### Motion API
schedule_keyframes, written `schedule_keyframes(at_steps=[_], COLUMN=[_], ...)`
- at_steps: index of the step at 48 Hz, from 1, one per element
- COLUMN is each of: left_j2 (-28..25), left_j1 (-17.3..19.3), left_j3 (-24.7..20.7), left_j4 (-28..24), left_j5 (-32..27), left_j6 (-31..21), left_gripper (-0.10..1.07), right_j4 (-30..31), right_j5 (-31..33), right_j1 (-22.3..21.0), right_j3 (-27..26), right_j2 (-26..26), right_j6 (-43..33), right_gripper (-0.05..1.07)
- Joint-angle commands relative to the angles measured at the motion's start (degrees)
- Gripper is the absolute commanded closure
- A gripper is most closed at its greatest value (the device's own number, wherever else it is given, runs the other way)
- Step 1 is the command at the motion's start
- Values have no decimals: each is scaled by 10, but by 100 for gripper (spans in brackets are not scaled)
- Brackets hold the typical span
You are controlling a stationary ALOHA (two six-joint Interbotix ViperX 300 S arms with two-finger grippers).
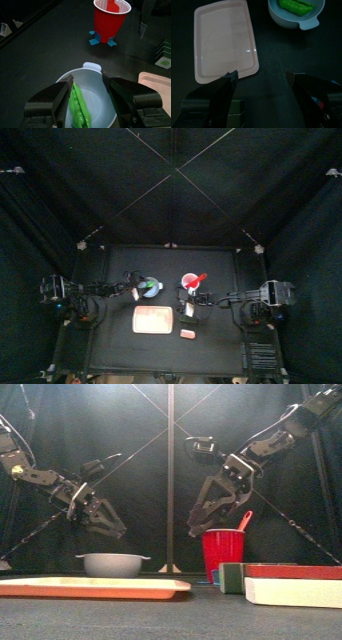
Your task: Grab peas
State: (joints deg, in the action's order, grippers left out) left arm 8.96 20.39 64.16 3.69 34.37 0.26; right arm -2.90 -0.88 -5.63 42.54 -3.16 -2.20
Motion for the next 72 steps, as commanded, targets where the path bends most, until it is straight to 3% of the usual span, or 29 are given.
schedule_keyframes(at_steps=[1,26,43,60,72], left_j2=[4,4,-5,-69,-62], left_j1=[0,-1,-4,2,1], left_j3=[-7,-7,-47,-88,-101], left_j4=[1,0,3,3,2], left_j5=[0,-12,-168,-190,-201], left_j6=[1,1,-1,0,2], left_gripper=[11,11,11,11,11], right_j4=[-7,-38,-35,-34,-33], right_j5=[-1,41,41,41,41], right_j1=[3,19,19,19,19], right_j3=[-4,-4,-6,-3,-3], right_j2=[-12,-17,-17,-17,-17], right_j6=[0,1,2,2,3], right_gripper=[-2,-2,-2,-2,-2])
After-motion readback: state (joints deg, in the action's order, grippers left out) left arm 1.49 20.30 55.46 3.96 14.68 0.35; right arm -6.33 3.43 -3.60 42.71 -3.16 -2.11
